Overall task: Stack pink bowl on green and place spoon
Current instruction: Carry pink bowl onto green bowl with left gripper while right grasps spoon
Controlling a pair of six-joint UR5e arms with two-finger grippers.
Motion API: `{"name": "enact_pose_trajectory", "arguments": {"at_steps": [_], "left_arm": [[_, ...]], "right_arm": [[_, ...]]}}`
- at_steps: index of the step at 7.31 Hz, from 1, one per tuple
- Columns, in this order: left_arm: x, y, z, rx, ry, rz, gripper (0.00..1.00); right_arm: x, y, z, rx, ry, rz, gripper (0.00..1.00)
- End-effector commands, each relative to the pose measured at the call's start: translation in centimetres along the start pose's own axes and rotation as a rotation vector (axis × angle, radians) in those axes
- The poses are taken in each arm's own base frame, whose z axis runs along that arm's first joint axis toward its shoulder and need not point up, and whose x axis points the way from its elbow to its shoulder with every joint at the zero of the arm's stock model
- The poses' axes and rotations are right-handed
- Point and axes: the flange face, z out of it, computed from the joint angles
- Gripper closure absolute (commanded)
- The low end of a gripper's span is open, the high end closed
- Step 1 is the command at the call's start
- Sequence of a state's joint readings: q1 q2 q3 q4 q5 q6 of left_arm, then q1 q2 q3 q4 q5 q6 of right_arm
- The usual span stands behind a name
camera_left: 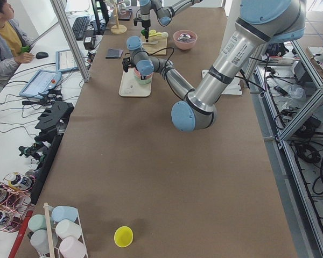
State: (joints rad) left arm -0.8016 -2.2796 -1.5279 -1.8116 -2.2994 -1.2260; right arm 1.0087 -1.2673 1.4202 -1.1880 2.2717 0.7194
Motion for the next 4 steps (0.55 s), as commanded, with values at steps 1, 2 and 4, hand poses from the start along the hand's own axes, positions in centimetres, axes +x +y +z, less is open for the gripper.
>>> {"name": "enact_pose_trajectory", "arguments": {"at_steps": [1, 2, 4], "left_arm": [[5.4, 1.6, 2.9, 0.006, -0.007, 0.023, 1.00], [6.8, 1.2, 2.8, 0.029, -0.005, 0.027, 1.00], [7.0, 0.6, 3.1, 0.042, 0.005, 0.045, 1.00]], "right_arm": [[-1.3, -0.3, 0.8, -0.010, -0.001, -0.001, 0.06], [-1.4, -0.4, 0.8, -0.010, -0.001, 0.006, 0.06], [-1.5, -0.3, 1.0, -0.015, -0.001, 0.006, 0.15]]}}
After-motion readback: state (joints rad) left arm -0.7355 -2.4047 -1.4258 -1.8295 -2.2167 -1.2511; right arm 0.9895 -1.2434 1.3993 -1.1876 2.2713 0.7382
